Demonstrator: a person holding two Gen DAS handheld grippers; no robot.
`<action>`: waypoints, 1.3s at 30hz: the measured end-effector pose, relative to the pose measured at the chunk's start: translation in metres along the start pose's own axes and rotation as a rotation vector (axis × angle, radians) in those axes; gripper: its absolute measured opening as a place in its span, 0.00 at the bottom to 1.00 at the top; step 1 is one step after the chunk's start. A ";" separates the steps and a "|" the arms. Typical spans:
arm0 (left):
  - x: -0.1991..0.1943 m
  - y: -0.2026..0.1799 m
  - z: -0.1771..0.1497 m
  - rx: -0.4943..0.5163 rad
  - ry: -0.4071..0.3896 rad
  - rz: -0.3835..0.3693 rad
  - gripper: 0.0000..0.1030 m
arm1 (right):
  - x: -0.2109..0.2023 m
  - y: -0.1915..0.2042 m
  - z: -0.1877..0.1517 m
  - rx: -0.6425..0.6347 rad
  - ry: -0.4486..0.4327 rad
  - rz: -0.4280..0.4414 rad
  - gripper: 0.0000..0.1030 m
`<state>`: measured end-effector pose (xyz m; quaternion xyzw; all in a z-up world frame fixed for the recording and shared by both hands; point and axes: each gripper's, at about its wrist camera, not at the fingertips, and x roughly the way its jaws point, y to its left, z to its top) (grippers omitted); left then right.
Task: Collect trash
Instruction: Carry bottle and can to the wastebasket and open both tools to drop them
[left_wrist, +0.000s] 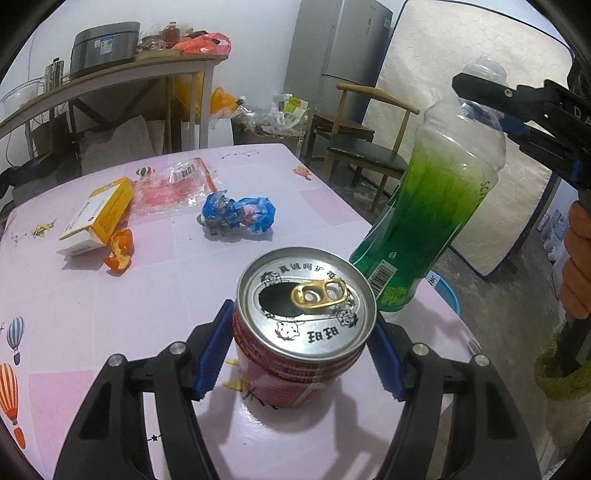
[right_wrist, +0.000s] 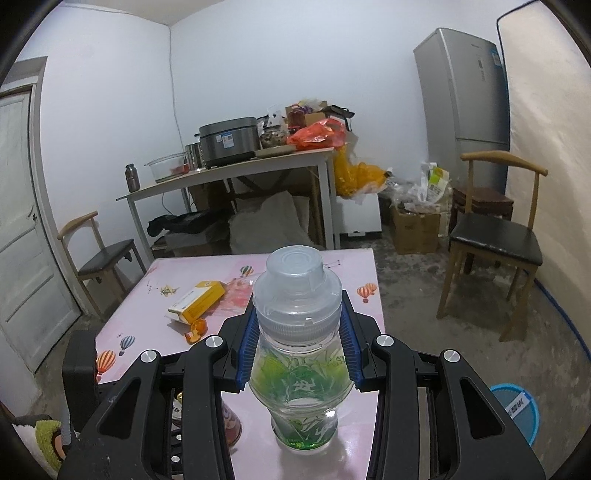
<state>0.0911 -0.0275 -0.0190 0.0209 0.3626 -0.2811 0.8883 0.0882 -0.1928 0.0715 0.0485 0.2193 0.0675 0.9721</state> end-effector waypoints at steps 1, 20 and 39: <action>-0.001 -0.002 0.000 0.003 -0.002 0.001 0.64 | 0.000 0.000 0.000 0.001 -0.001 0.000 0.36; -0.010 -0.019 0.007 0.051 -0.034 0.023 0.64 | -0.015 -0.008 -0.001 0.015 -0.017 -0.005 0.36; 0.048 -0.137 0.100 0.140 0.045 -0.308 0.64 | -0.131 -0.145 -0.016 0.205 -0.177 -0.425 0.36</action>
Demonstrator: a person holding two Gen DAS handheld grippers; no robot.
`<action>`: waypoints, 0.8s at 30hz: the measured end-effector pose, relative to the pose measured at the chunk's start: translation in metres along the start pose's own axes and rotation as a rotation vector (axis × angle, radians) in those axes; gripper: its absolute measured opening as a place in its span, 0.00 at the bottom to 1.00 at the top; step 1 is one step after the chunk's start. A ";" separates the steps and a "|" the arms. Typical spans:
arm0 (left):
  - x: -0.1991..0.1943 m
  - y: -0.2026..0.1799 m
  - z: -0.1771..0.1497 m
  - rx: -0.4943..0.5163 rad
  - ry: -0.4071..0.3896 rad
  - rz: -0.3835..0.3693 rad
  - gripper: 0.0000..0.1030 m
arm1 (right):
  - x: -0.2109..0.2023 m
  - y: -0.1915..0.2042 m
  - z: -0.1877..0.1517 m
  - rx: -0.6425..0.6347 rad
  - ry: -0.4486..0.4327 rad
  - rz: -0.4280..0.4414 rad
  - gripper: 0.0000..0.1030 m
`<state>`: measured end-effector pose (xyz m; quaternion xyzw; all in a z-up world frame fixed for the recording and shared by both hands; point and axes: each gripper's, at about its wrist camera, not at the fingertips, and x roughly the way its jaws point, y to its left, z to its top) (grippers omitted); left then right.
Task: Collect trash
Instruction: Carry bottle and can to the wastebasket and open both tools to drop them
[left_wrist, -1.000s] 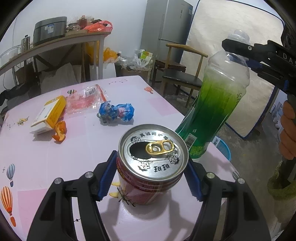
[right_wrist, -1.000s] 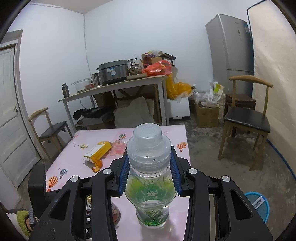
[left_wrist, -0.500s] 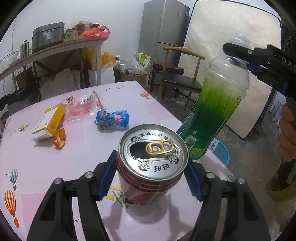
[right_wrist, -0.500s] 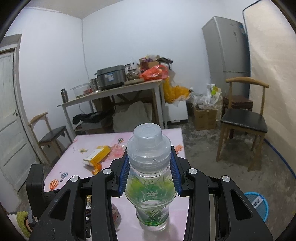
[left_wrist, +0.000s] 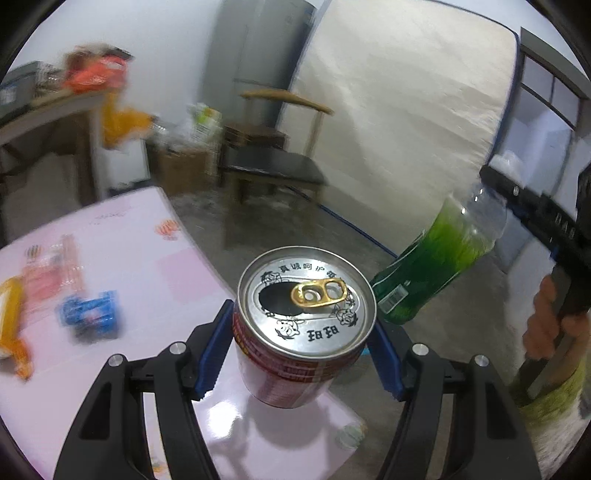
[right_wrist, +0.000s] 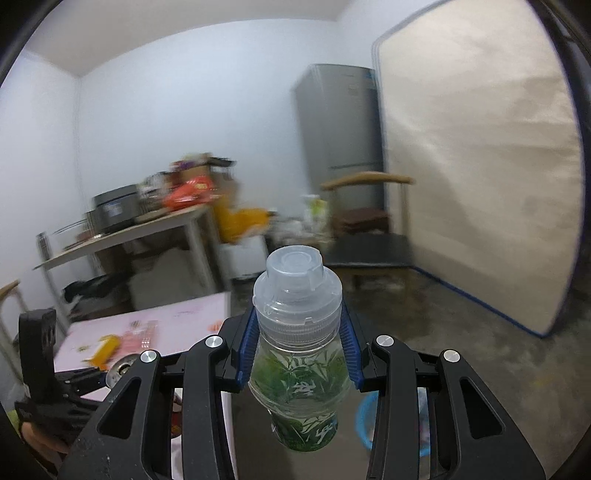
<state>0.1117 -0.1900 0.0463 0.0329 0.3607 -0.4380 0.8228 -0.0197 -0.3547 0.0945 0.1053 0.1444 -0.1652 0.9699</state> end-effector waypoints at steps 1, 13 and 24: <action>0.016 -0.007 0.006 -0.003 0.028 -0.028 0.64 | 0.002 -0.010 -0.003 0.015 0.008 -0.022 0.36; 0.217 -0.073 0.055 -0.049 0.279 -0.194 0.64 | 0.100 -0.140 -0.062 0.286 0.177 -0.254 0.37; 0.284 -0.070 0.071 -0.159 0.334 -0.146 0.79 | 0.192 -0.224 -0.156 0.597 0.406 -0.262 0.66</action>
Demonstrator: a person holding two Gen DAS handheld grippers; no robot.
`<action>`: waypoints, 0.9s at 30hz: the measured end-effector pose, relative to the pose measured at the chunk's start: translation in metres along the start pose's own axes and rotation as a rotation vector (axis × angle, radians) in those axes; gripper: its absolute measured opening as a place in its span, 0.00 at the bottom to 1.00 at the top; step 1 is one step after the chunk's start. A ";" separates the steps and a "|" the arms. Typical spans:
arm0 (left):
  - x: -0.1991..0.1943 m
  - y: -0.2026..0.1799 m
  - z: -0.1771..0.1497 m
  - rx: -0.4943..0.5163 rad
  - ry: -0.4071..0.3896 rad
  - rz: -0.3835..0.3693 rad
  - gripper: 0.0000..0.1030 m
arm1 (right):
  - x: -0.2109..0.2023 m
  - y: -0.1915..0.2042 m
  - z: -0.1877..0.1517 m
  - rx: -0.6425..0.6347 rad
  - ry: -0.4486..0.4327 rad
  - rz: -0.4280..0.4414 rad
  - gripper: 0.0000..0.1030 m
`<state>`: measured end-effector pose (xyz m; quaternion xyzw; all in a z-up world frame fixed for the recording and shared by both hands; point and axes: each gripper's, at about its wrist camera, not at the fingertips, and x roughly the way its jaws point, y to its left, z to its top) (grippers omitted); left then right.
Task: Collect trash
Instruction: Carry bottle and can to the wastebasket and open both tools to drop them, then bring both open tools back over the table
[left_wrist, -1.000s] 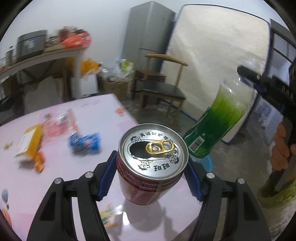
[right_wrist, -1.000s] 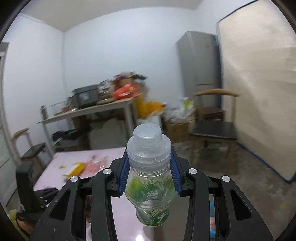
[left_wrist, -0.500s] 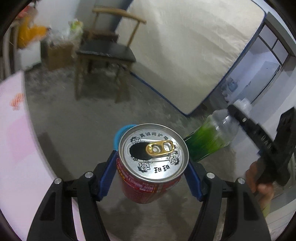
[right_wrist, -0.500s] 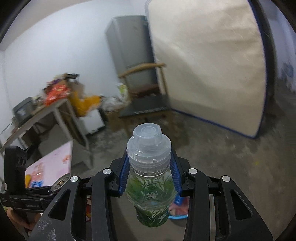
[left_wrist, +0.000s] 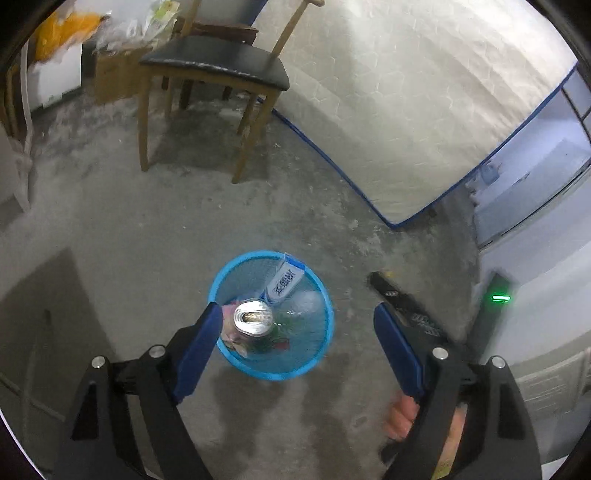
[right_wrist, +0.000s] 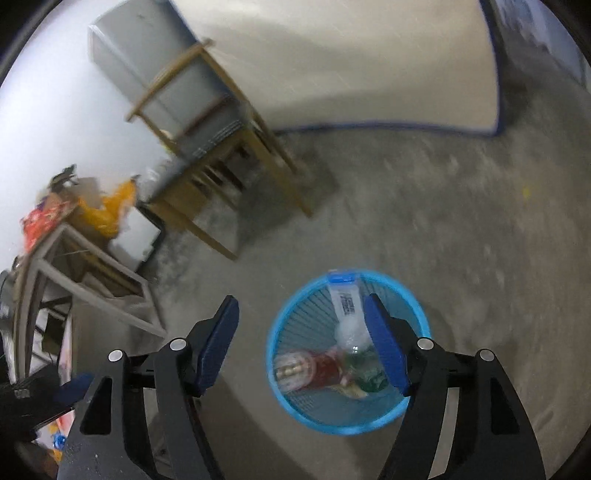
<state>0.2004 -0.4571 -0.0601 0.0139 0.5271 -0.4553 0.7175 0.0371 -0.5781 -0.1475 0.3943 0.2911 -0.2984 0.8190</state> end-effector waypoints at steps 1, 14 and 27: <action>-0.005 0.002 -0.003 0.007 -0.005 -0.002 0.79 | 0.006 -0.009 -0.007 0.024 0.013 -0.006 0.66; -0.106 0.025 -0.057 0.056 -0.104 -0.012 0.79 | -0.035 -0.032 -0.026 0.001 0.004 0.001 0.66; -0.257 0.086 -0.158 0.053 -0.353 0.152 0.79 | -0.128 0.115 -0.043 -0.363 -0.012 0.291 0.75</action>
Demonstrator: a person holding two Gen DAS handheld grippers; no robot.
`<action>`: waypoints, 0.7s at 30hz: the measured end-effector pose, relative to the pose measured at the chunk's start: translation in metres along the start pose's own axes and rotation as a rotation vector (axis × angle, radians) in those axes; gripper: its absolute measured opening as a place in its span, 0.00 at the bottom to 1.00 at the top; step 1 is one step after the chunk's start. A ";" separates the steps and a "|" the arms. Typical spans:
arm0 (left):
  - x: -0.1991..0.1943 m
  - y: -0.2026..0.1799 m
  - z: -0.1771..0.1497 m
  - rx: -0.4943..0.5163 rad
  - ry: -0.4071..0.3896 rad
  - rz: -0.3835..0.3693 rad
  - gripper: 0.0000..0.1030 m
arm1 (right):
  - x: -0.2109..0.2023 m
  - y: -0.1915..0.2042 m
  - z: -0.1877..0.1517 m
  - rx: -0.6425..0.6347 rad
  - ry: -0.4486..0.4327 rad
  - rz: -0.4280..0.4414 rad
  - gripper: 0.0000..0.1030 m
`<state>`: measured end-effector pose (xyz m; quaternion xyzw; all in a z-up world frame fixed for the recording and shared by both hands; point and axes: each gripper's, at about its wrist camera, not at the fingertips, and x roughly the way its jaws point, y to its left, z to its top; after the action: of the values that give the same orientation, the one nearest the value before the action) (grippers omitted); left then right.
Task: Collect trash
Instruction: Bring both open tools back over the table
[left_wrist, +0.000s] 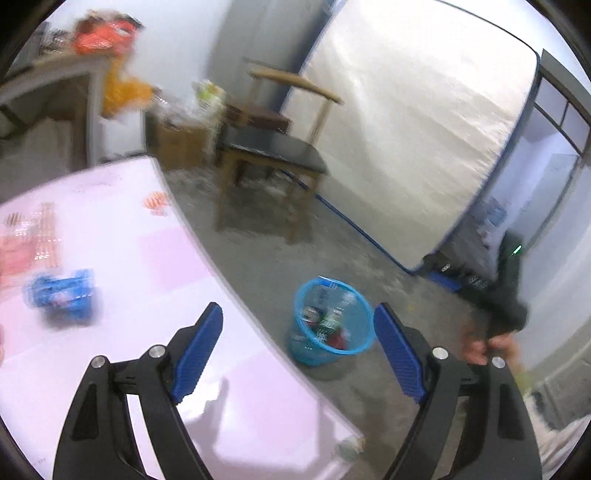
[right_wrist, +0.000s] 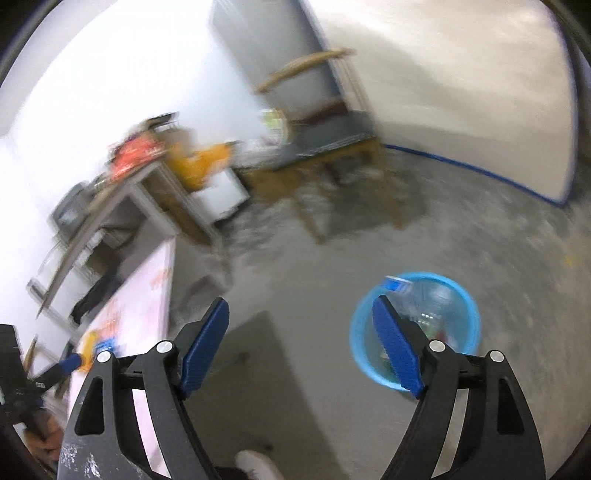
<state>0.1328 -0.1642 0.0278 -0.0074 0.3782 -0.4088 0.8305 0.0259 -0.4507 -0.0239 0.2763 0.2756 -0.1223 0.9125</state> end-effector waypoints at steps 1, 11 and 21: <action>-0.015 0.011 -0.007 0.001 -0.023 0.037 0.79 | 0.002 0.023 0.003 -0.034 0.012 0.043 0.75; -0.110 0.128 -0.066 -0.117 -0.151 0.426 0.79 | 0.078 0.219 -0.024 -0.356 0.238 0.320 0.75; -0.100 0.230 -0.060 -0.352 -0.088 0.507 0.61 | 0.162 0.335 -0.062 -0.593 0.306 0.277 0.75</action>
<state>0.2116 0.0749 -0.0262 -0.0746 0.3967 -0.1163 0.9075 0.2574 -0.1526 -0.0127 0.0496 0.3922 0.1304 0.9092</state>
